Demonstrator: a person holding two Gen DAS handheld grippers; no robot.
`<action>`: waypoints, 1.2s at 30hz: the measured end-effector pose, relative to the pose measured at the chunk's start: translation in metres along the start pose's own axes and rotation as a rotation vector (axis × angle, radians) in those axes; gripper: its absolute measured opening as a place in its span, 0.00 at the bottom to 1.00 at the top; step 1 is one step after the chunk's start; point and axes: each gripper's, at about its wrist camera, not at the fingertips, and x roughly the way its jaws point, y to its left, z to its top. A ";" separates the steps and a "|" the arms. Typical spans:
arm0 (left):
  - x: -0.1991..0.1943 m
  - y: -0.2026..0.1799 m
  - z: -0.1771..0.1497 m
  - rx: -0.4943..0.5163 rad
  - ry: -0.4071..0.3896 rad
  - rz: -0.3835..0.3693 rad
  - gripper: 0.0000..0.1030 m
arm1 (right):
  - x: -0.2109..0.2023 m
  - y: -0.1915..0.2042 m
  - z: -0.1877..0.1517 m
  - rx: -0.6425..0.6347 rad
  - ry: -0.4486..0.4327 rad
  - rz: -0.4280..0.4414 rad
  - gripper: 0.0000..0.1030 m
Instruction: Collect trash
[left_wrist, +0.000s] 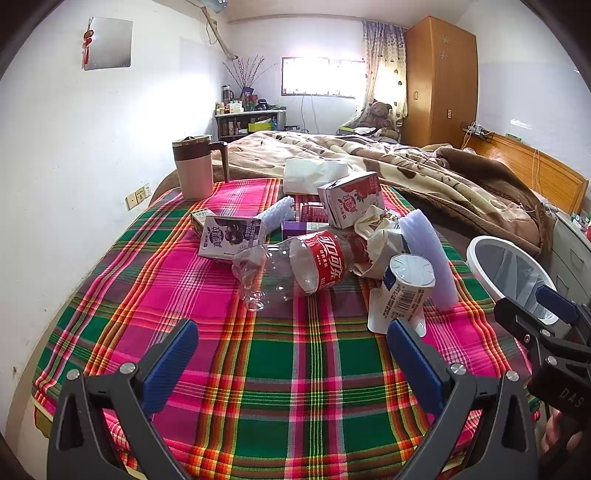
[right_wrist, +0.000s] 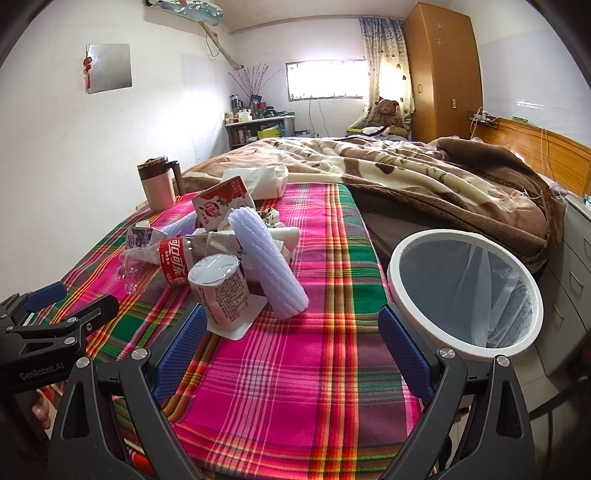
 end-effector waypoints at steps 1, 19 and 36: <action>0.000 0.000 0.000 -0.001 -0.001 0.000 1.00 | 0.001 0.001 -0.001 0.000 -0.002 -0.001 0.93; -0.001 -0.001 0.000 0.000 -0.004 0.000 1.00 | -0.001 0.001 0.000 -0.002 -0.001 -0.005 0.93; -0.001 -0.001 0.000 -0.001 -0.004 0.000 1.00 | 0.000 0.002 0.000 -0.003 -0.002 -0.008 0.93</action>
